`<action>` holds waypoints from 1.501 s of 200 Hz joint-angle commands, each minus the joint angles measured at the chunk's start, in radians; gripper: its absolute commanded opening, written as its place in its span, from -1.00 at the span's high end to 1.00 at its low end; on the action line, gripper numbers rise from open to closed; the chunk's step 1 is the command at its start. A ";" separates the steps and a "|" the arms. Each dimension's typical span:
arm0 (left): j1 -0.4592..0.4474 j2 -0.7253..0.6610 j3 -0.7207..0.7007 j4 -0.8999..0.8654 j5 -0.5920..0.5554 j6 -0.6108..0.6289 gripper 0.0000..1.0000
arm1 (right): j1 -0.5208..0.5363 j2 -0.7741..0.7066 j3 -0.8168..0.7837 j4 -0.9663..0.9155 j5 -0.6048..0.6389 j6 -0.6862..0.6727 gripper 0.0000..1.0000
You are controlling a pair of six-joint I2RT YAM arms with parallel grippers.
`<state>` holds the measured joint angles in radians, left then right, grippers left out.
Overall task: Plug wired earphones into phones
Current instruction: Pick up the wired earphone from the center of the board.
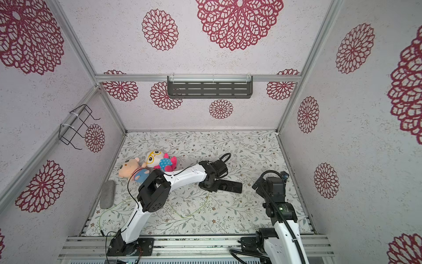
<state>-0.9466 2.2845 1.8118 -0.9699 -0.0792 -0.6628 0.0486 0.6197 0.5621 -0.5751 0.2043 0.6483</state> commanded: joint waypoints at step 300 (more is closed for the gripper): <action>0.137 -0.830 -0.255 0.012 0.617 0.857 1.00 | 0.318 0.070 0.142 0.585 -1.217 -1.281 -0.34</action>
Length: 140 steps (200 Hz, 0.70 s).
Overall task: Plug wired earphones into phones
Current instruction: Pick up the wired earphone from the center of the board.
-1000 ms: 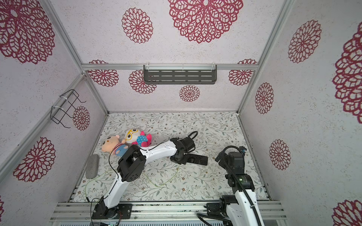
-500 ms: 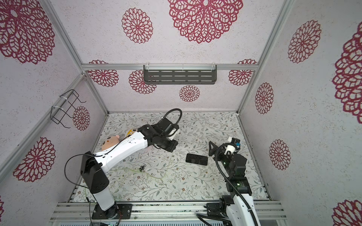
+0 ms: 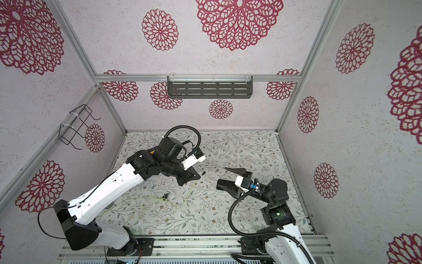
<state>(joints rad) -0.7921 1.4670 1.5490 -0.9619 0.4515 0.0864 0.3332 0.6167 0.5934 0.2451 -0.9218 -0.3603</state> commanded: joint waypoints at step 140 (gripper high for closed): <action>-0.067 0.020 0.129 -0.158 0.170 0.205 1.00 | 0.142 0.248 0.334 -0.586 0.007 -0.673 0.00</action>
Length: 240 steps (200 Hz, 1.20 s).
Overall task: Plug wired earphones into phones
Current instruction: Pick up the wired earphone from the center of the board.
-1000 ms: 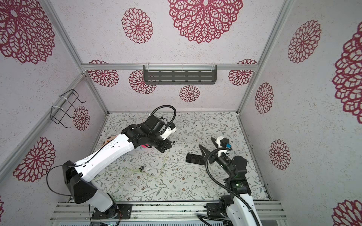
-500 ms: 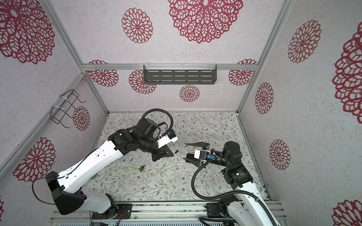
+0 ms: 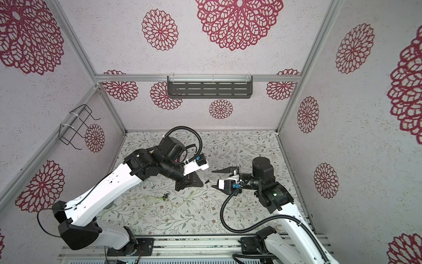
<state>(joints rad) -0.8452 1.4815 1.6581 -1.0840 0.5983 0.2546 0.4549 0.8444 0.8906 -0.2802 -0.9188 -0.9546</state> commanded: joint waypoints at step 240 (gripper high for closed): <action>-0.026 0.013 0.035 -0.066 -0.017 0.033 1.00 | 0.111 0.035 0.062 -0.078 -0.003 -0.088 0.82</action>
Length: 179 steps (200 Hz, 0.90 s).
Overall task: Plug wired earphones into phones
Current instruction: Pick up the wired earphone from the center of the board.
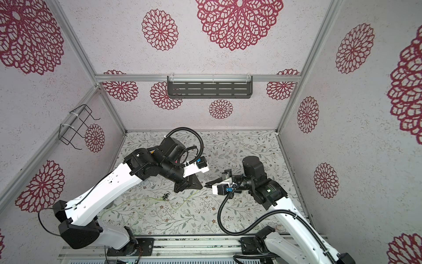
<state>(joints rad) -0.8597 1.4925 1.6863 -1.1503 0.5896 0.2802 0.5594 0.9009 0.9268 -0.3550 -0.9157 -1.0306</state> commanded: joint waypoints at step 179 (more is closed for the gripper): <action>-0.113 -0.385 -0.502 0.741 -0.252 0.120 -0.39 | 0.011 -0.178 -0.180 0.185 0.104 0.483 1.00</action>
<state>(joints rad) -0.9504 1.0340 1.1294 -0.4122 0.3283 0.3294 0.5659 0.7609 0.7563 -0.2546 -0.8043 -0.6373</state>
